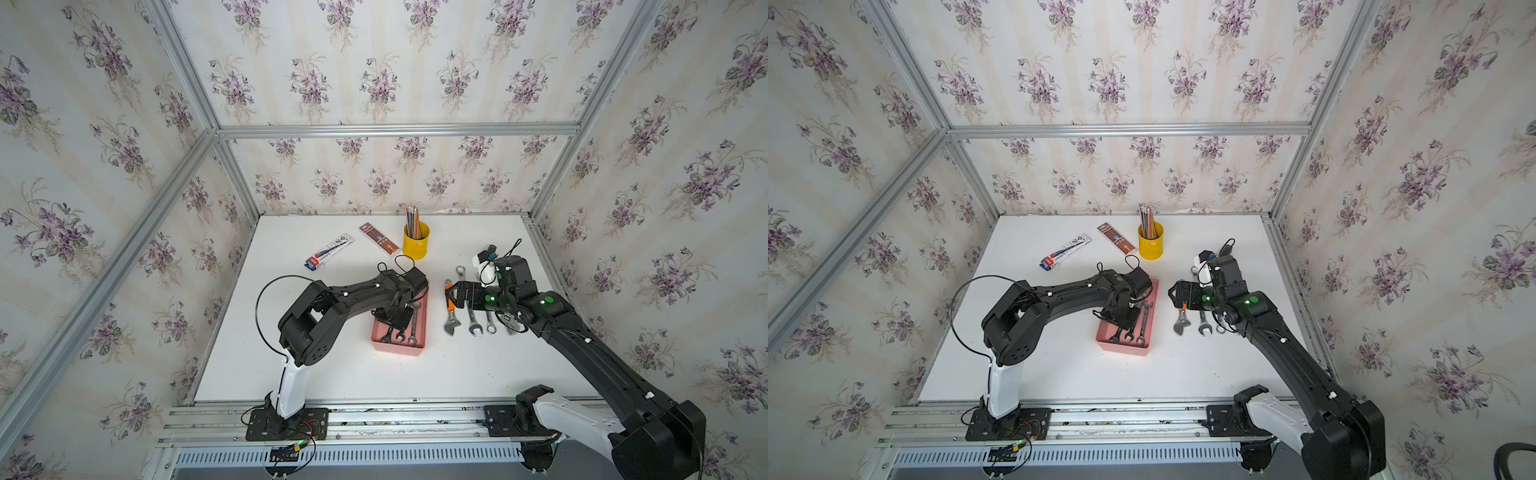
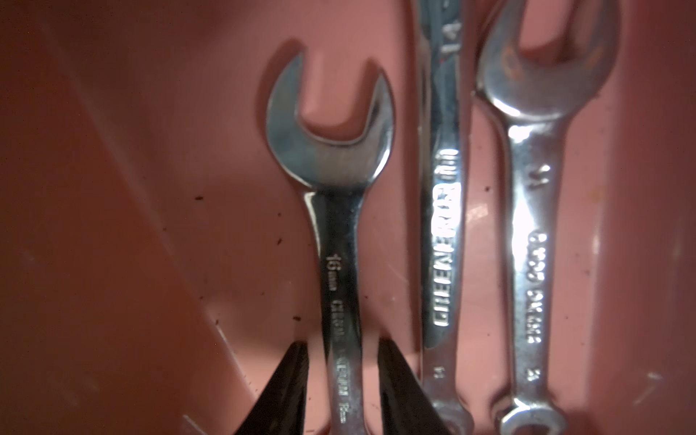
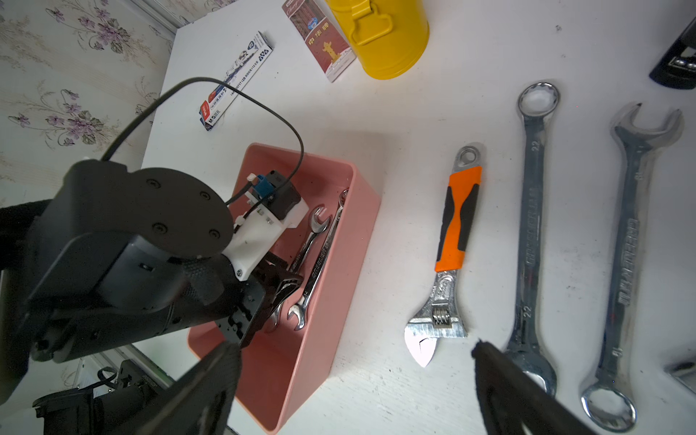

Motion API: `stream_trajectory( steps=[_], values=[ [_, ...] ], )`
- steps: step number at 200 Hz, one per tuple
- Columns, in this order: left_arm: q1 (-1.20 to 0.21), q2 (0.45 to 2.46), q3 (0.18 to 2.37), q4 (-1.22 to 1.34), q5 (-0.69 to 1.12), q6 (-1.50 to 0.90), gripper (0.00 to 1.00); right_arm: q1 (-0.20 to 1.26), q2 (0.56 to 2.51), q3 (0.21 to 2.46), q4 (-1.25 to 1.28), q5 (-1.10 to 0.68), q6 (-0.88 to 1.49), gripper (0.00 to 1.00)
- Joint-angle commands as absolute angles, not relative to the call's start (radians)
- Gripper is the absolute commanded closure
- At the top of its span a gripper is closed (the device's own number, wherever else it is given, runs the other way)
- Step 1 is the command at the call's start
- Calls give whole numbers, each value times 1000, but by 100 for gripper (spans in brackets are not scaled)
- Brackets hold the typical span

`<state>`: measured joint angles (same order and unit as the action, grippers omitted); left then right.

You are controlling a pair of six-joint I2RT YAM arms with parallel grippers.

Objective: Take out the wrench from the storage box
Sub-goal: Pick up the wrench from the storage box.

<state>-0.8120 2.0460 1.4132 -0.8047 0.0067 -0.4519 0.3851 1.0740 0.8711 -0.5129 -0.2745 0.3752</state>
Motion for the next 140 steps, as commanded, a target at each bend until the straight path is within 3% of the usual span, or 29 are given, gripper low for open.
stream_trajectory(
  steps=[1, 29, 140],
  values=[
    [-811, 2090, 1374, -825, 40, -448, 72, 385, 1074, 870, -496, -281, 386, 0],
    [-811, 2079, 1370, -819, 46, -448, 85, 384, 1079, 871, -492, -283, 387, 0],
    [-811, 1990, 1494, -894, -23, -433, 87, 385, 1076, 876, -491, -272, 386, 0]
  ],
)
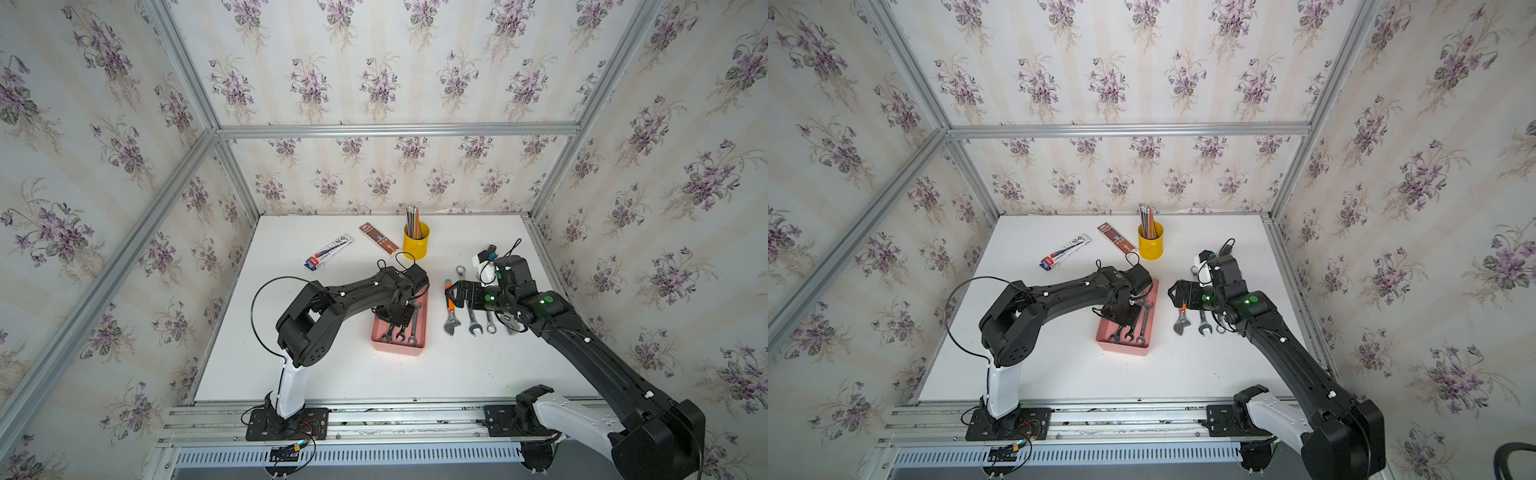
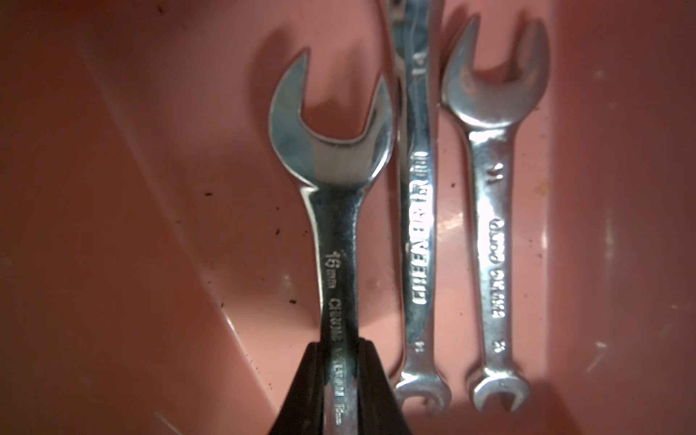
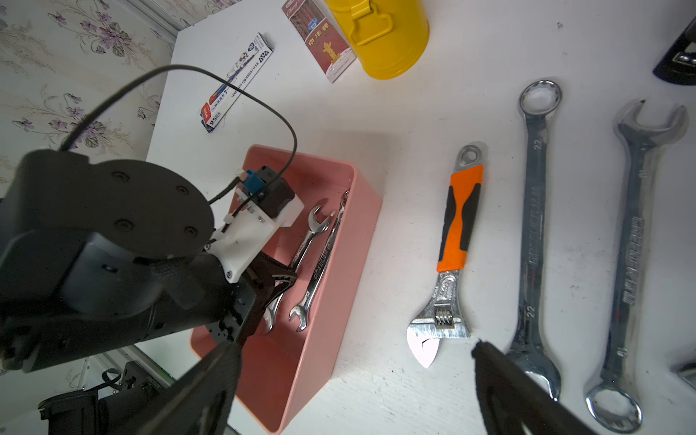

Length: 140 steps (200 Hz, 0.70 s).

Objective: Take out the wrench from the storage box
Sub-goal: Pick up the wrench from the storage box, then place the wrench at the center of the board.

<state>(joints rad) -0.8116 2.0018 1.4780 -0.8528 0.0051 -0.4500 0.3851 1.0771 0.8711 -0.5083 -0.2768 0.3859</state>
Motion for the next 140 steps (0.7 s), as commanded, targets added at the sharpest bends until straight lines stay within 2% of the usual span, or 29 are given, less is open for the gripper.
stream_trajectory(
  steps=[1, 140],
  values=[
    [-812, 1990, 1494, -894, -23, -433, 87, 384, 1076, 876, -491, -272, 385, 0],
    [-792, 1886, 1684, -1091, -55, -405, 86, 384, 1095, 897, -474, -282, 382, 0]
  ],
)
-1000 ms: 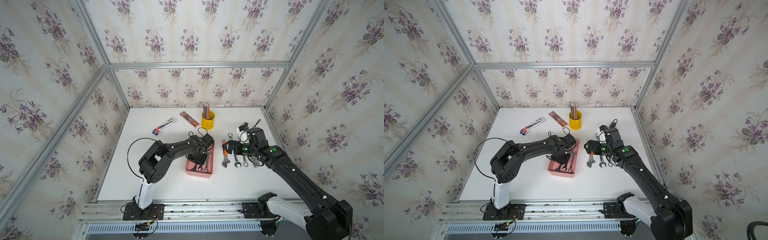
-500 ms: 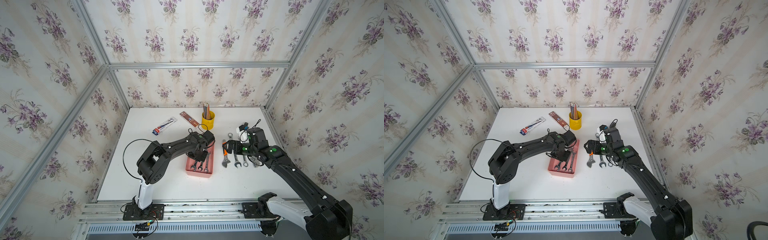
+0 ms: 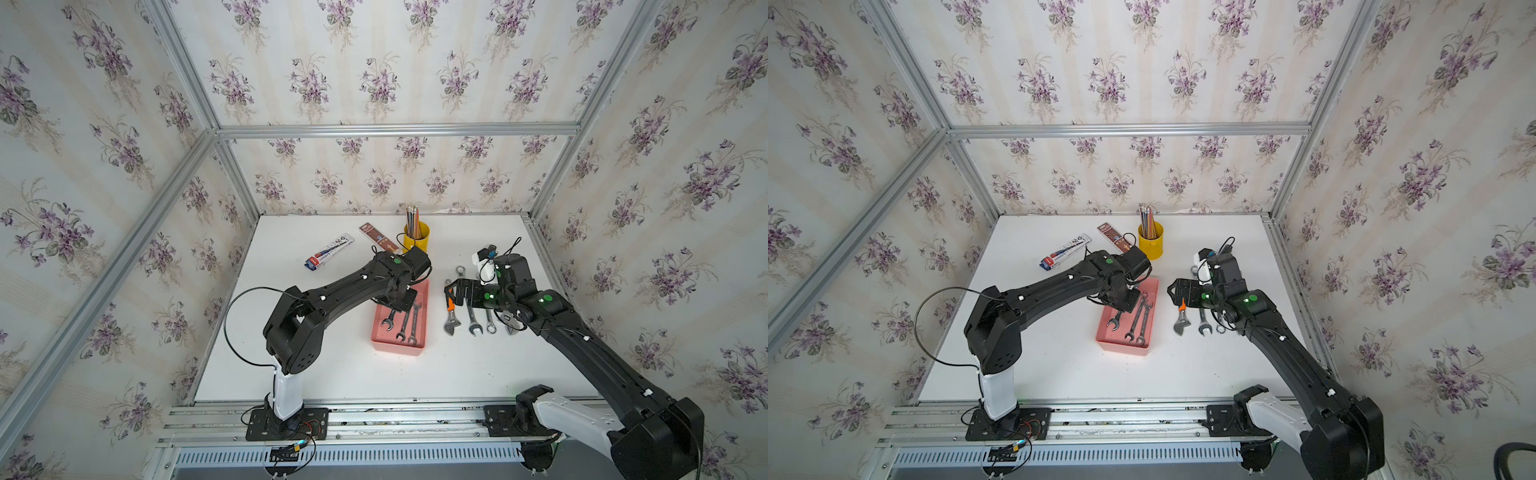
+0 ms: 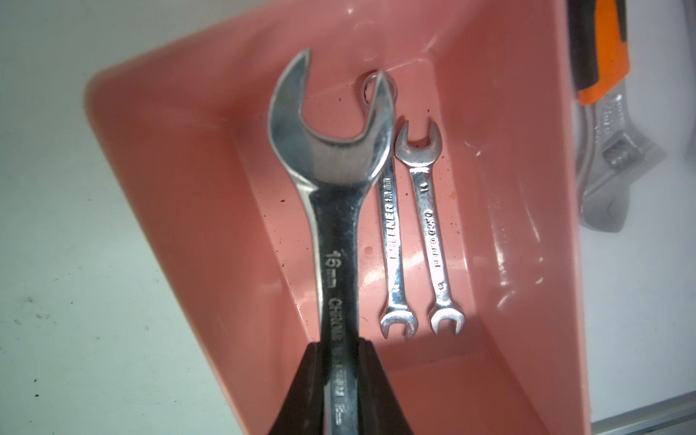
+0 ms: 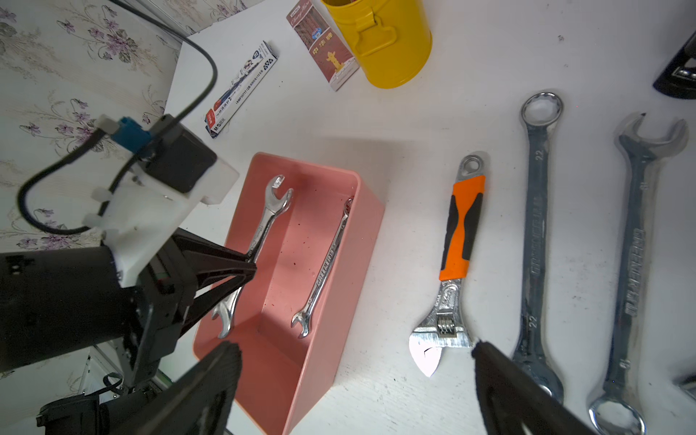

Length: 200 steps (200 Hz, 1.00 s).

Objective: Take out the wrench from the storage box
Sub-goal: Place the wrench at the center of the board.

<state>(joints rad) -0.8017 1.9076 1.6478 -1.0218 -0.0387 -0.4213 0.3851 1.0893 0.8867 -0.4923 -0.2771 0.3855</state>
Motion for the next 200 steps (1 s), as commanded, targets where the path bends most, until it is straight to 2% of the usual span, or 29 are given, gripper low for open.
stream_trajectory(
  steps=[1, 68, 137, 200],
  values=[
    [-792, 1886, 1687, -1092, -55, -404, 86, 384, 1095, 897, -473, -282, 382, 0],
    [-729, 1803, 1699, -1179, -76, -357, 86, 384, 1104, 894, -455, -300, 388, 0],
    [-539, 1667, 1399, -1031, -58, -299, 87, 385, 1108, 870, -425, -322, 408, 0],
    [-445, 1737, 1218, -810, 34, -388, 86, 384, 1115, 874, -431, -318, 409, 0]
  ],
)
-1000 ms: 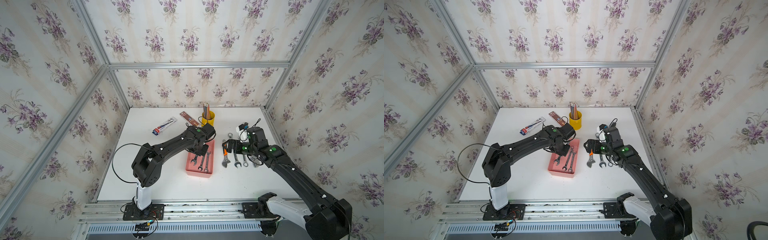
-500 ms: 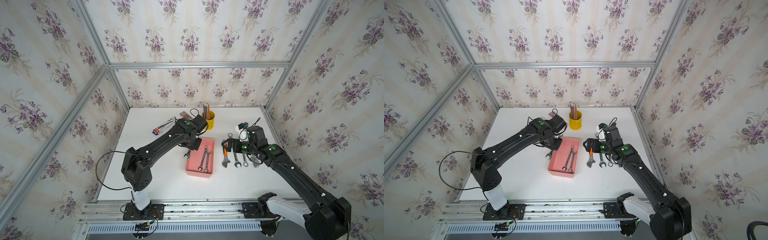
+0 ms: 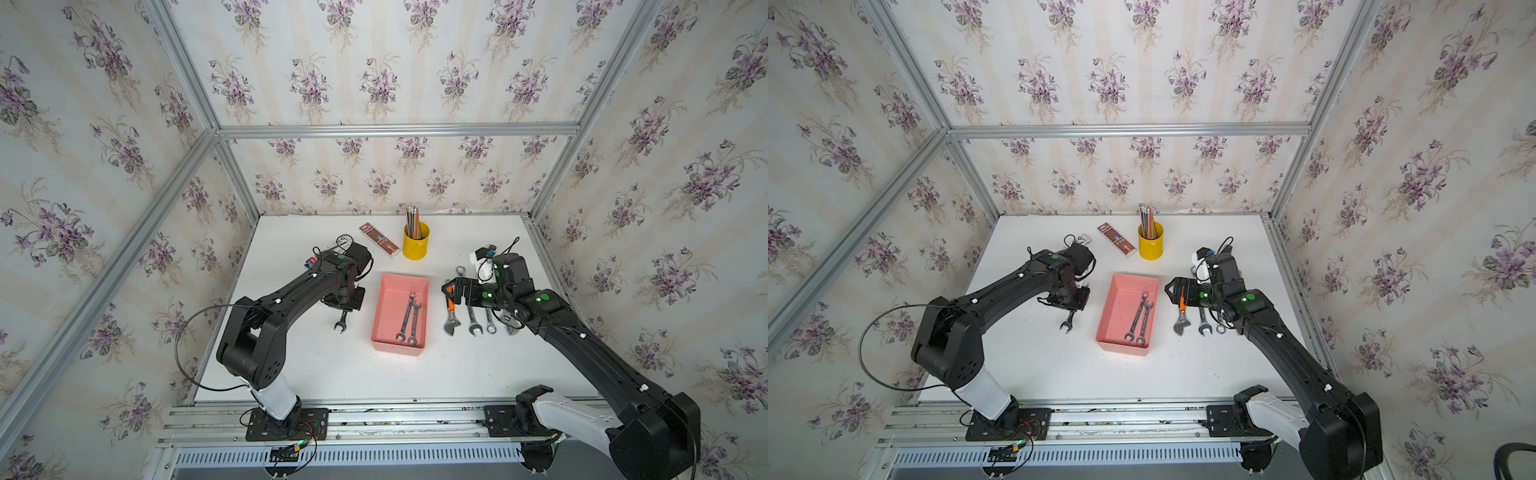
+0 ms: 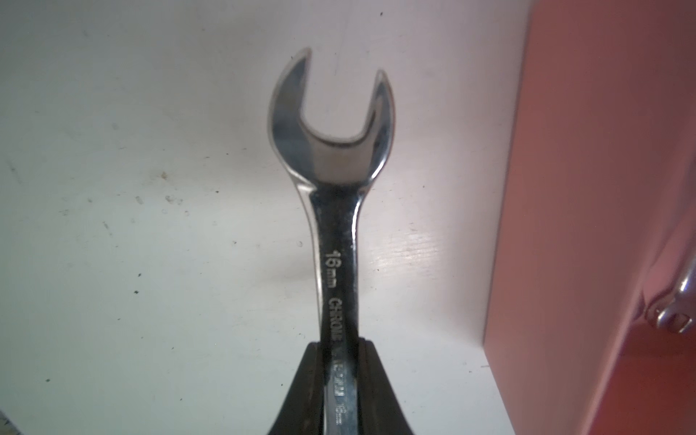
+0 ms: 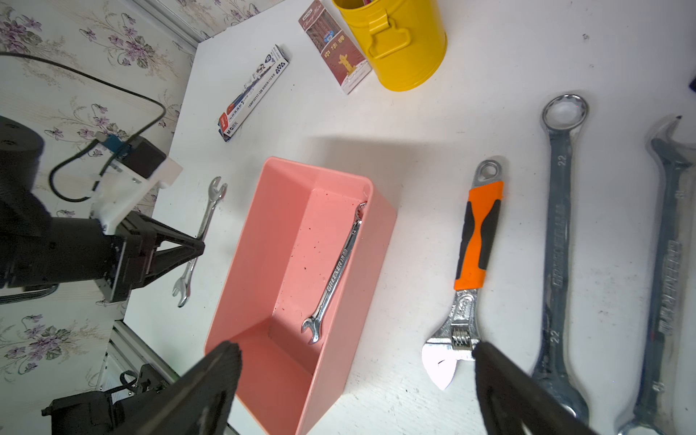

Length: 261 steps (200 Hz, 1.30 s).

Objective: Take out the wrench from the storage box
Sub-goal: Place the wrench at the center of the board, then pick up the wrench from the storage box.

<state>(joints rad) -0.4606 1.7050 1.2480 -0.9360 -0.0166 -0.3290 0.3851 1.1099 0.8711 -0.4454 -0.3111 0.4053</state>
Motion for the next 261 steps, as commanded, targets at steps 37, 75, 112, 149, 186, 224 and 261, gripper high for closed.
stream_trajectory(
  steps=[37, 75, 112, 149, 186, 224, 261],
  values=[
    [-442, 1811, 1206, -758, 39, -425, 86, 384, 1120, 881, -436, -314, 407, 0],
    [-439, 1864, 1191, -745, 21, -416, 84, 384, 1126, 880, -433, -312, 404, 0],
    [-438, 1884, 1184, -747, 24, -416, 74, 385, 1131, 882, -433, -311, 403, 0],
    [-438, 1868, 1193, -769, 25, -416, 55, 385, 1134, 890, -436, -310, 400, 0],
    [-441, 1778, 1252, -840, 21, -420, 52, 385, 1129, 898, -446, -302, 393, 0],
    [-512, 1665, 1356, -920, 21, -464, 50, 385, 1128, 899, -445, -294, 393, 0],
    [-643, 1693, 1446, -921, 5, -524, 48, 384, 1134, 901, -436, -297, 394, 0]
  ],
)
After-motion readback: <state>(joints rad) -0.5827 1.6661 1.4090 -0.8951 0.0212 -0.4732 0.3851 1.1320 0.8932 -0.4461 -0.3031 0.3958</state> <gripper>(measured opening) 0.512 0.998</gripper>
